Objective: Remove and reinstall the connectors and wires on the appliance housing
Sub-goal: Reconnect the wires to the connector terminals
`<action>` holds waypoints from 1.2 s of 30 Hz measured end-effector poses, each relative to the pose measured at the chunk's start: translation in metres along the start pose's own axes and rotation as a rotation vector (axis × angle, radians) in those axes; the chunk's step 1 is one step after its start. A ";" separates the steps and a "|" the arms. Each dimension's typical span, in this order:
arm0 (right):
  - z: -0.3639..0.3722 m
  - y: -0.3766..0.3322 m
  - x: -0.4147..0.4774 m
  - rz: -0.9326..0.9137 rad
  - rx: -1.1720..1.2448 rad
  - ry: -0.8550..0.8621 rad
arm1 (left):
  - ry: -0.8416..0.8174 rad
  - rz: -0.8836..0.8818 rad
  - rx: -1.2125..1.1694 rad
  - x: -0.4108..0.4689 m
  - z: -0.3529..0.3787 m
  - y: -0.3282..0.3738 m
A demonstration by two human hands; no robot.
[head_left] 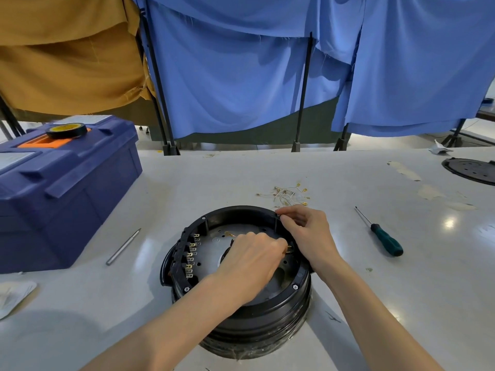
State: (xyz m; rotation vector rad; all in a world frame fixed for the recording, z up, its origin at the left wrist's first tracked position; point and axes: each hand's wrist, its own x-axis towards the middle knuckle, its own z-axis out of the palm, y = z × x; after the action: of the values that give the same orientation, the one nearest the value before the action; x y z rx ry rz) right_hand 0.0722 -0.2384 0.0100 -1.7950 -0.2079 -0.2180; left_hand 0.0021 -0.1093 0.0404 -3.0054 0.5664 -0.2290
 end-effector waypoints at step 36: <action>0.016 -0.004 -0.004 0.134 0.050 0.177 | -0.150 -0.703 -1.229 -0.023 -0.004 -0.008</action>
State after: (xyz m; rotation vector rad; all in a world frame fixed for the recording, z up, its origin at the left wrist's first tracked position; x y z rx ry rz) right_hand 0.0681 -0.2219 0.0096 -1.7219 0.0322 -0.2718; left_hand -0.0170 -0.0935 0.0425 -4.1830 -0.6909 0.5209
